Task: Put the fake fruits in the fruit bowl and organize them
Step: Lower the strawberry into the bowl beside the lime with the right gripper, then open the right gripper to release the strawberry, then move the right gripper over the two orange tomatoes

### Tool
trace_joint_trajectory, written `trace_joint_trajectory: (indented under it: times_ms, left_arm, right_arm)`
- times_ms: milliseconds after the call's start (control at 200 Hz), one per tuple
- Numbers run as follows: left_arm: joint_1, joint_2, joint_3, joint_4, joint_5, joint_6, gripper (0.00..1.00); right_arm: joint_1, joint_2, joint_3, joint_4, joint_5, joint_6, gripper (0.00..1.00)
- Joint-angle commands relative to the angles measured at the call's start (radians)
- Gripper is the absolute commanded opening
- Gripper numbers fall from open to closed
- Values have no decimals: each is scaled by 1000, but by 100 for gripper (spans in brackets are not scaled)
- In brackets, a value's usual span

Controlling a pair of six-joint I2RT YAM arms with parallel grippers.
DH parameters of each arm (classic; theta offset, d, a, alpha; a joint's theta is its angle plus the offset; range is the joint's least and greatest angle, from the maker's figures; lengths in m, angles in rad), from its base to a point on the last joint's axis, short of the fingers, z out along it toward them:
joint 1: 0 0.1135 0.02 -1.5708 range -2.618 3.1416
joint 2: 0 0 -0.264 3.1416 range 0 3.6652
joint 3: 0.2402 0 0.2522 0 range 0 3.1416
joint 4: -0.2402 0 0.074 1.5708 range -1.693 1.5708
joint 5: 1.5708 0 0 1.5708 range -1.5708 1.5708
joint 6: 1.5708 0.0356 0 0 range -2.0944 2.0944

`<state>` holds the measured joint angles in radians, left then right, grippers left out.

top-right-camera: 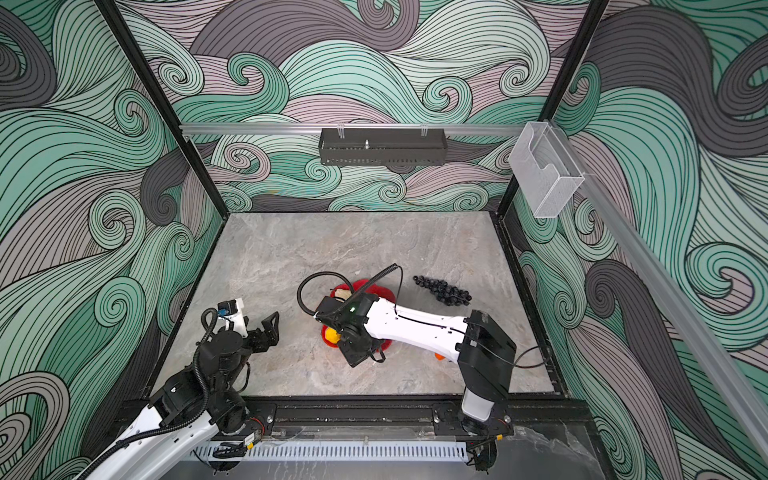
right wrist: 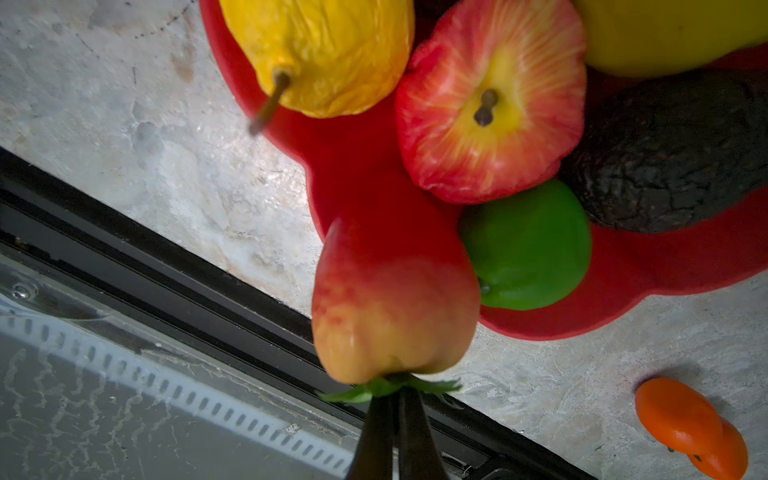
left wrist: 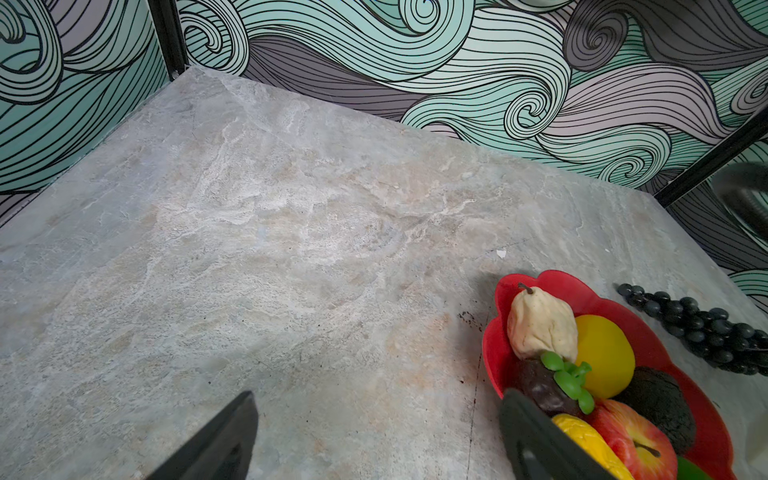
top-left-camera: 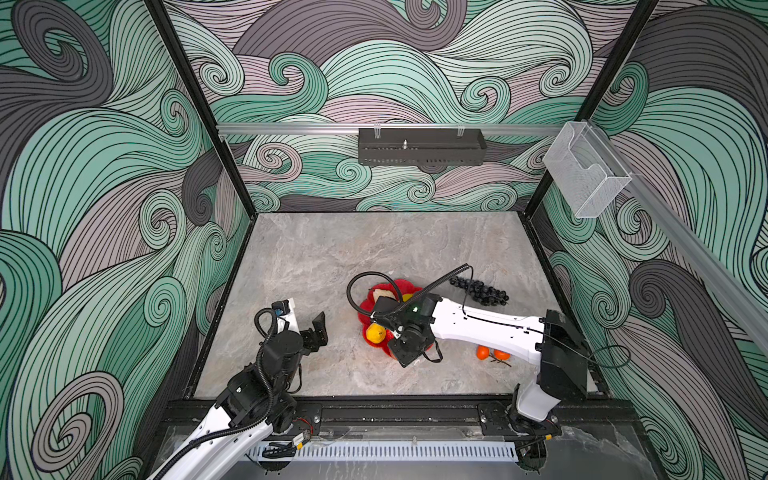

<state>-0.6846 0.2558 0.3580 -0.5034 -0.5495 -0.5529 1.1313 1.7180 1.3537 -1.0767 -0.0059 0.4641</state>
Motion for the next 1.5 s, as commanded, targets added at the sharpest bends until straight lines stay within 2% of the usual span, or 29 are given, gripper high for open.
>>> trace_joint_trajectory:
  times_ms: [0, 355, 525, 766, 921, 1036, 1141, 1496]
  left_arm:
    - [7, -1, 4, -20, -12, 8, 92]
    - [7, 2, 3, -17, -11, 10, 92]
    - [7, 10, 4, -12, -12, 9, 92]
    - [7, 17, 3, -9, -11, 10, 92]
    - [7, 18, 2, -7, -9, 10, 92]
    - [7, 20, 1, -4, -9, 10, 92]
    - [7, 25, 1, -2, -9, 10, 92]
    - [7, 42, 2, 7, -7, 9, 92]
  right_arm:
    - [-7, 20, 31, -25, 20, -10, 4]
    - [-13, 17, 38, 6, 34, -6, 23]
    - [-13, -16, 33, 5, 39, -6, 29]
    - [-20, -109, 9, 4, 39, -5, 41]
    - [-57, -233, -39, -3, 57, 11, 47]
    - [-116, -352, -125, -8, 115, 36, 51]
    - [-216, -470, -248, -7, 154, 85, 53]
    - [-507, -763, -623, 96, 196, 212, 60]
